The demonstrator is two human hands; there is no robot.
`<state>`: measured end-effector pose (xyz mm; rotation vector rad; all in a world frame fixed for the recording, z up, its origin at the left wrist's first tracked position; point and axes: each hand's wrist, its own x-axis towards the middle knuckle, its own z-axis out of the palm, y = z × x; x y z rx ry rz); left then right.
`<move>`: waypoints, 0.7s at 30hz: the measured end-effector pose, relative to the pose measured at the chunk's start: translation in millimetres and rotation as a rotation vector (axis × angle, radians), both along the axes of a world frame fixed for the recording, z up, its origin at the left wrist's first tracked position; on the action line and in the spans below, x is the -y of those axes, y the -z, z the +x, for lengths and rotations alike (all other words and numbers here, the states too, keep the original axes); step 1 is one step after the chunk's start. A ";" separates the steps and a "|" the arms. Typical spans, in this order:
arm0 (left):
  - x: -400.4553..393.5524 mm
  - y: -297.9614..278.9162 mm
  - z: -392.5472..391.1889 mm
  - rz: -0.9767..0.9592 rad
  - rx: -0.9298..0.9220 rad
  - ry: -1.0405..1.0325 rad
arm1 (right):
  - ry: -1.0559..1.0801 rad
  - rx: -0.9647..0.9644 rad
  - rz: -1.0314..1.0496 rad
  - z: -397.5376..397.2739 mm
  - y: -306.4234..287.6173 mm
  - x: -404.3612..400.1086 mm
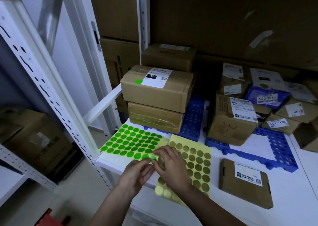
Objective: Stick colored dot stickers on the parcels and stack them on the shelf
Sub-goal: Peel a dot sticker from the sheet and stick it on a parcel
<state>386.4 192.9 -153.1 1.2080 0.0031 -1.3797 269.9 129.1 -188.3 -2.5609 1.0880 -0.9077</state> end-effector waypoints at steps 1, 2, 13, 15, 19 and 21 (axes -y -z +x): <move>-0.6 -0.5 -0.4 -0.001 -0.006 -0.005 | -0.001 -0.005 -0.003 -0.7 0.2 -0.7; -0.8 -0.8 -1.0 -0.003 -0.015 -0.010 | -0.001 -0.007 -0.004 -1.2 0.1 -0.9; -0.7 0.2 -2.4 0.043 -0.057 -0.035 | 0.023 -0.008 -0.170 -0.1 -1.0 0.2; 0.3 1.4 -1.4 0.053 -0.054 -0.041 | 0.005 -0.015 -0.219 -0.5 -0.7 0.8; 0.5 4.4 -0.1 0.046 -0.064 -0.056 | 0.007 -0.012 -0.238 0.4 -1.0 -1.2; 0.2 4.3 -0.8 0.042 -0.075 -0.062 | 0.011 0.000 -0.217 1.1 -0.9 -1.9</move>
